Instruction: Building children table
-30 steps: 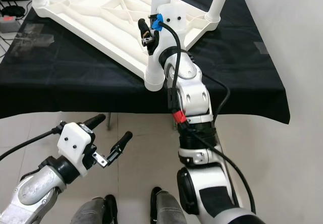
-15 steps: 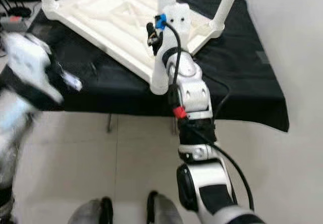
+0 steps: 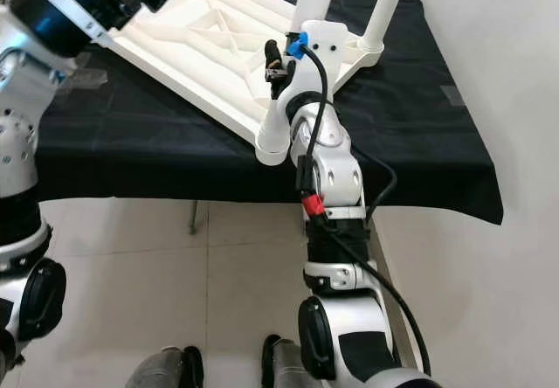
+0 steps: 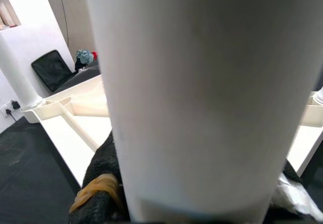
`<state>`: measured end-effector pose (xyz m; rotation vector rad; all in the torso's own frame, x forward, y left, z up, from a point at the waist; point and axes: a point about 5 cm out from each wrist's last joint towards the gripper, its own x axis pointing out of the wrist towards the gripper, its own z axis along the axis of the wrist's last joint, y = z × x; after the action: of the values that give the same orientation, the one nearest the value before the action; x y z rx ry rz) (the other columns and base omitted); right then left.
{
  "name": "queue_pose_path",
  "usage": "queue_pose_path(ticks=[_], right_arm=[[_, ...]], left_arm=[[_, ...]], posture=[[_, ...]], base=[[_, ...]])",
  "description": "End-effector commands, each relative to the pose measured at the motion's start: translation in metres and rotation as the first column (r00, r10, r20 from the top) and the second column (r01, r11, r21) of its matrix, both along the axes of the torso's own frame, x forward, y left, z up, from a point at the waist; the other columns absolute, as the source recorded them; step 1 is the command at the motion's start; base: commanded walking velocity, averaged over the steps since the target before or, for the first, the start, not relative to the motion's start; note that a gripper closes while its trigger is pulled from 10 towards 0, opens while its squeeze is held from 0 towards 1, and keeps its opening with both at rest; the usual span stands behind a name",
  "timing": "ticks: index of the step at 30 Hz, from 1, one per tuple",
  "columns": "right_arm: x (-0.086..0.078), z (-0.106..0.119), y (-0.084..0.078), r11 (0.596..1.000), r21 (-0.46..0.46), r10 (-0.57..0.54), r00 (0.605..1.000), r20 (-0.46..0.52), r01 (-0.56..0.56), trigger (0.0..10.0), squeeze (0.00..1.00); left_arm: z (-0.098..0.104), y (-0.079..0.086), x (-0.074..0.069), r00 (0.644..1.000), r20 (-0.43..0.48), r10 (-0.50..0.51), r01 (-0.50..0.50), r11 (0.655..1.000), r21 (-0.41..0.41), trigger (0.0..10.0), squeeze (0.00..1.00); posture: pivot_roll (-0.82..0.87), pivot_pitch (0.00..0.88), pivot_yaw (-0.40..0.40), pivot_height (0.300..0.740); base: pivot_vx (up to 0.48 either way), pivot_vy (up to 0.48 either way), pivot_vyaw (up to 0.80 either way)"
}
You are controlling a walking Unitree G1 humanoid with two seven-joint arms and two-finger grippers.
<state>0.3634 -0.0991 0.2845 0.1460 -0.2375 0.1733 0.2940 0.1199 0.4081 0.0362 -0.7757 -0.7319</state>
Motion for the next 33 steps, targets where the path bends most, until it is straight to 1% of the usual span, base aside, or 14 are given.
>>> queue_pose_path(ticks=[1, 7, 11, 13, 17, 18, 20, 21, 22, 24, 25, 28, 30, 33], right_arm=[[-0.002, -0.015, 0.007, 1.0, 0.004, 0.027, 0.998, -0.06, -0.026, 10.0, 0.0], [-0.004, -0.016, 0.009, 0.999, -0.016, 0.039, 0.998, -0.055, -0.04, 10.0, 0.0], [-0.006, -0.014, 0.017, 0.993, -0.076, 0.088, 0.996, -0.025, -0.089, 10.0, 0.0], [-0.009, -0.013, 0.025, 0.984, -0.121, 0.132, 0.991, -0.012, -0.133, 10.0, 0.0], [-0.01, -0.013, 0.027, 0.98, -0.133, 0.146, 0.989, -0.01, -0.146, 10.0, 0.0], [-0.011, -0.013, 0.029, 0.977, -0.142, 0.161, 0.987, -0.009, -0.16, 10.0, 0.0], [-0.011, -0.013, 0.033, 0.972, -0.152, 0.182, 0.983, -0.011, -0.182, 10.0, 0.0], [-0.011, -0.013, 0.033, 0.972, -0.152, 0.182, 0.983, -0.011, -0.182, 10.0, 0.0], [-0.012, -0.013, 0.034, 0.97, -0.153, 0.188, 0.982, -0.012, -0.188, 10.0, 0.0], [-0.012, -0.013, 0.034, 0.97, -0.153, 0.188, 0.982, -0.012, -0.188, 10.0, 0.0], [-0.012, -0.013, 0.035, 0.969, -0.155, 0.195, 0.981, -0.013, -0.194, 10.0, 0.0], [-0.012, -0.013, 0.036, 0.967, -0.157, 0.201, 0.98, -0.011, -0.2, 10.0, 0.0], [-0.012, -0.013, 0.036, 0.967, -0.157, 0.201, 0.98, -0.011, -0.2, 10.0, 0.0], [-0.013, -0.012, 0.037, 0.965, -0.161, 0.209, 0.978, -0.008, -0.208, 10.0, 0.0]], left_arm=[[0.005, -0.006, 0.001, 0.999, -0.002, -0.05, 0.05, 0.999, 0.006, 10.0, 0.0], [0.012, -0.013, 0.009, 0.996, -0.02, -0.092, 0.092, 0.996, -0.004, 10.0, 0.0], [0.011, -0.02, 0.013, 0.991, -0.043, -0.128, 0.128, 0.992, -0.008, 10.0, 0.0], [0.008, -0.027, 0.016, 0.984, -0.072, -0.163, 0.163, 0.987, -0.004, 10.0, 0.0], [0.007, -0.03, 0.018, 0.981, -0.083, -0.176, 0.177, 0.984, -0.001, 10.0, 0.0], [0.004, -0.035, 0.019, 0.972, -0.104, -0.209, 0.211, 0.977, 0.012, 10.0, 0.0], [-0.002, -0.053, 0.02, 0.947, -0.13, -0.293, 0.306, 0.948, 0.091, 10.0, 0.0], [-0.002, -0.053, 0.02, 0.947, -0.13, -0.293, 0.306, 0.948, 0.091, 10.0, 0.0], [-0.003, -0.059, 0.02, 0.939, -0.134, -0.317, 0.333, 0.935, 0.123, 10.0, 0.0], [-0.003, -0.059, 0.02, 0.939, -0.134, -0.317, 0.333, 0.935, 0.123, 10.0, 0.0], [-0.001, -0.07, 0.021, 0.93, -0.128, -0.345, 0.364, 0.915, 0.175, 10.0, 0.0], [0.003, -0.077, 0.024, 0.929, -0.126, -0.347, 0.367, 0.907, 0.205, 10.0, 0.0], [0.003, -0.077, 0.024, 0.929, -0.126, -0.347, 0.367, 0.907, 0.205, 10.0, 0.0], [0.008, -0.079, 0.03, 0.943, -0.12, -0.312, 0.332, 0.916, 0.226, 10.0, 0.0]], posture=[[0.03, 0.182, -0.016, 0.74], [0.03, 0.186, -0.013, 0.74], [0.03, 0.188, -0.012, 0.74], [0.03, 0.191, -0.016, 0.74], [0.03, 0.191, -0.016, 0.74], [0.03, 0.191, -0.016, 0.74], [0.02, 0.191, -0.019, 0.74], [0.02, 0.191, -0.019, 0.74], [0.02, 0.191, -0.019, 0.74], [0.02, 0.191, -0.019, 0.74], [0.02, 0.192, -0.018, 0.74], [0.02, 0.193, -0.018, 0.74], [0.02, 0.193, -0.018, 0.74], [0.02, 0.195, -0.014, 0.74]], base=[[0.0, 0.0, 0.0], [0.0, 0.0, 0.0], [0.0, 0.0, 0.0], [0.0, 0.0, 0.0], [0.0, 0.0, 0.0], [0.0, 0.0, 0.0], [0.0, 0.0, 0.0], [0.0, 0.0, 0.0], [0.0, 0.0, 0.0], [0.0, 0.0, 0.0], [0.0, 0.0, 0.0], [0.0, 0.0, 0.0], [0.0, 0.0, 0.0], [0.0, 0.0, 0.0]])
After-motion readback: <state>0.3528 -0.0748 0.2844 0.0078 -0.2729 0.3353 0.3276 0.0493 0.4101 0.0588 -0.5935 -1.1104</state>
